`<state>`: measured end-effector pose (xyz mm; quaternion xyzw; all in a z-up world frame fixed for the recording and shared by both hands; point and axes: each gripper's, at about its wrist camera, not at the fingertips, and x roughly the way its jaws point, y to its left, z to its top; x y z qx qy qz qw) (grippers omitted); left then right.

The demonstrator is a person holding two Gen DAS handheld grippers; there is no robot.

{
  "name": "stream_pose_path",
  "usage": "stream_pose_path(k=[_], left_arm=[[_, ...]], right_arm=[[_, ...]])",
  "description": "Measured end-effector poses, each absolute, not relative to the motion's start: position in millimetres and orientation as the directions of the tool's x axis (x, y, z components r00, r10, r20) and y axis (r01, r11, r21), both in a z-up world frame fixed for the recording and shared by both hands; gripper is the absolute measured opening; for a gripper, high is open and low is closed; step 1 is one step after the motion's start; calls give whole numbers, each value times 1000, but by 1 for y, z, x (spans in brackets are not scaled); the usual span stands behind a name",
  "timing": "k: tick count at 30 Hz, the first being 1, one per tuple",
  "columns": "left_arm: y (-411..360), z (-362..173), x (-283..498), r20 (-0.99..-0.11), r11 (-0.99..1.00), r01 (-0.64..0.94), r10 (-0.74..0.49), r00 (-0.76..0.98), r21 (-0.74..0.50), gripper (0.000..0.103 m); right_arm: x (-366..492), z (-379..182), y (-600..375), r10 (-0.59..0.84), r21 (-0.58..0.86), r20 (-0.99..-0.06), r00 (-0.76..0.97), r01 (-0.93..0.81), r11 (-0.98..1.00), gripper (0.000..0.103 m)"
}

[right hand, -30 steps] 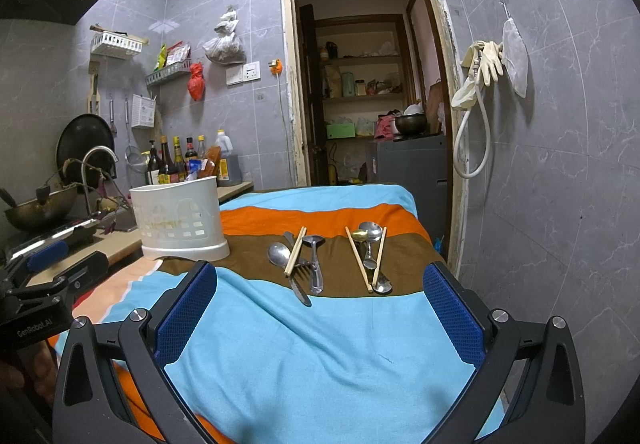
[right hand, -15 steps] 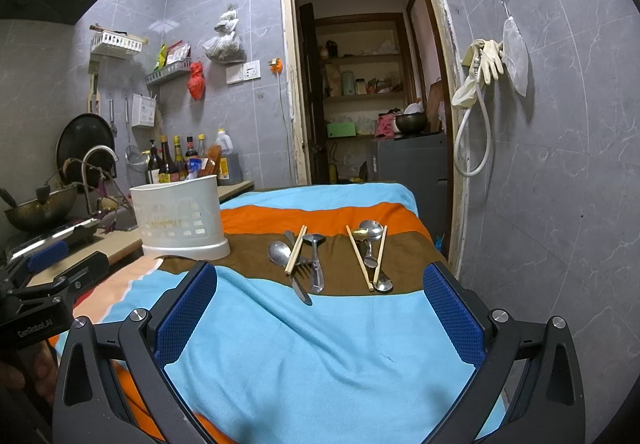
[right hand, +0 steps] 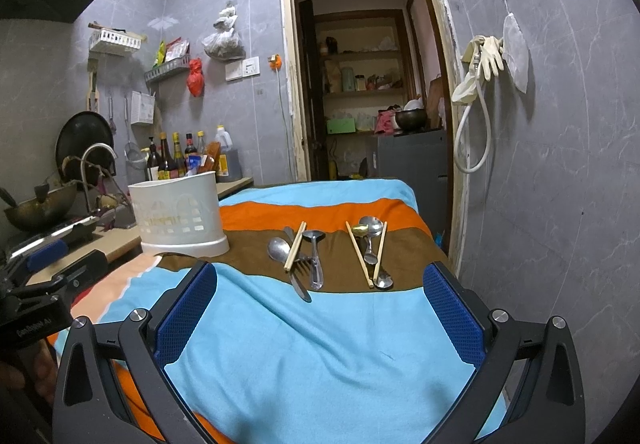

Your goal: Organize utensils

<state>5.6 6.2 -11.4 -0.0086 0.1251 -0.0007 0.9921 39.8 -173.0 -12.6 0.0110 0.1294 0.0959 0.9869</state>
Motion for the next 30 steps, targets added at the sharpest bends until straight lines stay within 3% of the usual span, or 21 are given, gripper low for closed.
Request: stream_pose_path(k=[23,30], left_arm=[[-1,19,42,-250,1000,-11,15,968,19,96],[-8,31,75,-280,999,44,-39,959,12,96]], right_arm=[[73,5,-192,128,2,-283,951,-133,991,103],[99,20,-200,144,-11,-283,948,-153,988,103]])
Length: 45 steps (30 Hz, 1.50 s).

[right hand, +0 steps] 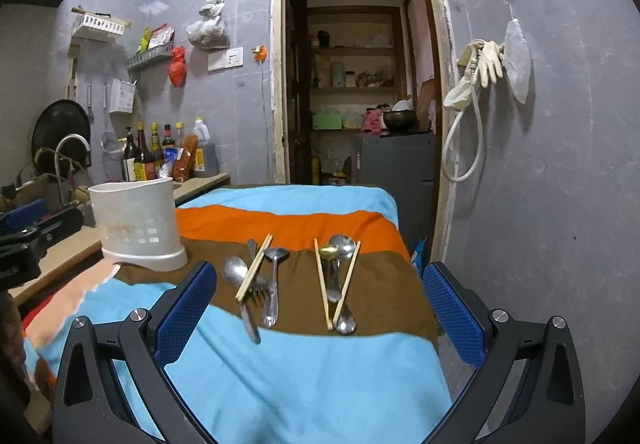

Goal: Organize utensils
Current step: 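Move the left tool toward the chopsticks while the right tool approaches the utensils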

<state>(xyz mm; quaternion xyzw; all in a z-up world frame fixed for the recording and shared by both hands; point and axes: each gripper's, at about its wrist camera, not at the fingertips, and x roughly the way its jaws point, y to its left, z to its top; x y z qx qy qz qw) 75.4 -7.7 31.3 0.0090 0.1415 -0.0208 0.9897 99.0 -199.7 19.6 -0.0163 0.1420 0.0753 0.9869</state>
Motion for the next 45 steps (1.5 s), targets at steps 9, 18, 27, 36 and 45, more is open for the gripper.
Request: stream_pose_path(k=[9,18,27,36,45], left_arm=[[-18,41,128,-363,998,68,-60,930,7,96],[-29,41,173,-407,997,70,-57,911,17,96],[-40,32,206,-442,995,96,-78,894,18,96],[-46,16,233,-493,985,175,-151,857,1,95],[-58,-1,254,-566,954,296,-270,779,-48,75]], right_arm=[[142,43,-213,162,-64,-302,939,-190,980,103],[192,60,-230,185,-61,-332,925,-217,974,103],[230,46,-241,204,-41,-391,898,-238,970,103],[263,18,-247,250,39,-526,813,-270,962,103],[286,-4,-246,326,111,-581,746,-324,940,96]])
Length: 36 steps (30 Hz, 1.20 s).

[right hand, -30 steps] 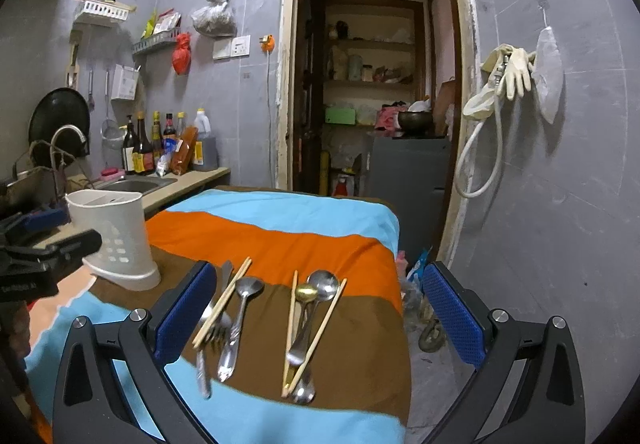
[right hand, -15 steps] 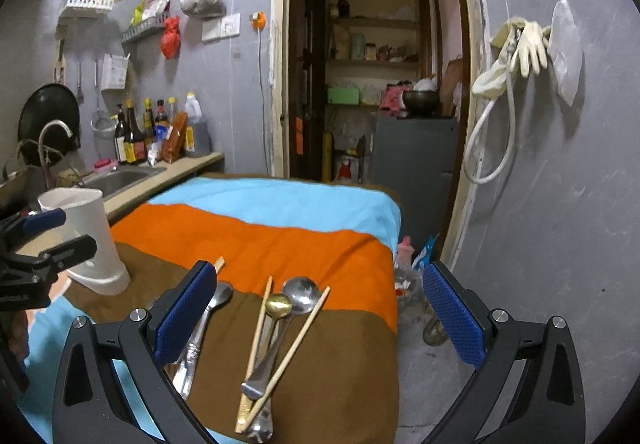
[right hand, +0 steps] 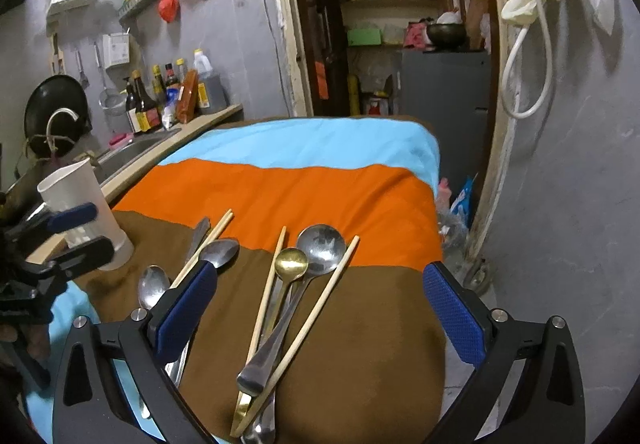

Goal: Organize utensils
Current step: 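Move the left tool toward the chopsticks while the right tool approaches the utensils, then grasp a wooden chopstick with the left tool while the right tool grasps another chopstick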

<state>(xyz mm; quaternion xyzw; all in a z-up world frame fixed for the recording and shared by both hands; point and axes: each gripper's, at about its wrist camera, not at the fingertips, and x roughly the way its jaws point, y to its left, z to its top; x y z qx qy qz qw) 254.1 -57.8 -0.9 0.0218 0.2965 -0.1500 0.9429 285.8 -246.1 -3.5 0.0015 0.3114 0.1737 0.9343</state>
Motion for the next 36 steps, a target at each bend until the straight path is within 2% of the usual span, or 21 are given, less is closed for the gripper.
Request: stream_pose_path(k=[2,4,5,7,8,10,15,18,36], left_arm=[[-59,-7,264,-595,946,315,-294,748,-72,66],[-60,-12,272,-623,939,329,-318,715,-102,48],[-60,-15,277,-636,933,338,-336,695,-124,44],[-59,-20,286,-659,926,342,-359,661,-161,28],[-58,-22,290,-670,922,344,-369,644,-177,26],[-54,-26,299,-689,917,339,-384,615,-208,18],[-45,-25,312,-701,902,346,-422,575,-259,9],[-41,-26,320,-708,897,349,-433,558,-273,5],[-33,-33,358,-761,885,314,-459,459,-345,4]], right_arm=[[292,-8,-246,331,120,-599,730,-327,938,87],[297,-12,-246,326,118,-618,715,-325,938,79],[299,-14,-245,324,115,-626,710,-327,938,75],[304,-18,-245,315,106,-644,697,-327,939,64],[307,-20,-245,312,104,-652,691,-326,939,58],[311,-24,-245,310,107,-666,678,-324,940,52],[324,-33,-245,305,120,-701,645,-315,942,35],[329,-36,-246,305,131,-717,627,-309,942,29],[339,-41,-244,320,154,-742,589,-315,936,29]])
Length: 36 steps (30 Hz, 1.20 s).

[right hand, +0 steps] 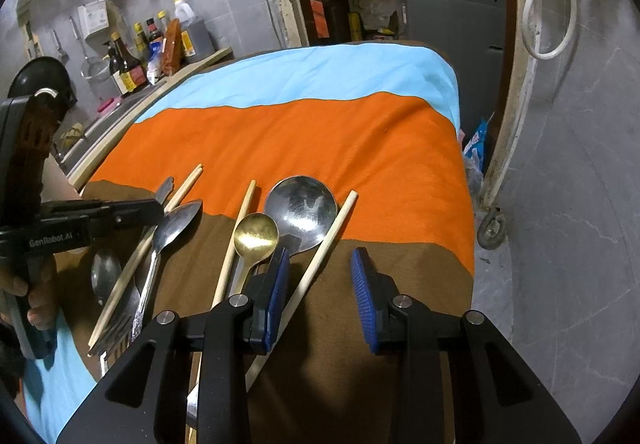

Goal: Organize utensils
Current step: 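Grasp a wooden chopstick with the left tool while the right tool grasps another chopstick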

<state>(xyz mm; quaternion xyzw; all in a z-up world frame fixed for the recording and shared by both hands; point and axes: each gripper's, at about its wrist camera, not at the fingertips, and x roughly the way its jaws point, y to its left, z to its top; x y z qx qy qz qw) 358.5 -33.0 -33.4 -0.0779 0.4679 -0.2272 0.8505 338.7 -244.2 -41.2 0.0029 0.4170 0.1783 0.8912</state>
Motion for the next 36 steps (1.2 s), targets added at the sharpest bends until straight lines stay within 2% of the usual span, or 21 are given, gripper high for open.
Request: stream_pose_path(k=[8,17,19,21,25,31,36], left_arm=[[-29,-34,377,-766,865,299,-497,407,-403,8],[-24,-36,383,-751,854,266,-520,406,-447,7],[-24,-36,381,-744,854,264,-520,420,-448,4],[-22,-35,378,-729,845,255,-534,428,-470,3],[-19,-32,369,-705,829,263,-559,436,-494,2],[-18,-23,355,-703,829,275,-558,441,-486,2],[-22,-25,350,-758,865,288,-499,420,-411,2]], right_arm=[[344,-43,-244,331,160,-747,577,-327,931,30],[350,-45,-244,355,192,-750,559,-330,924,30],[350,-45,-246,353,197,-750,559,-320,927,24],[352,-46,-252,378,245,-743,552,-300,922,11],[350,-46,-258,415,303,-730,543,-287,909,7],[341,-41,-251,374,228,-747,550,-317,921,6],[341,-42,-243,326,154,-783,530,-342,927,8]])
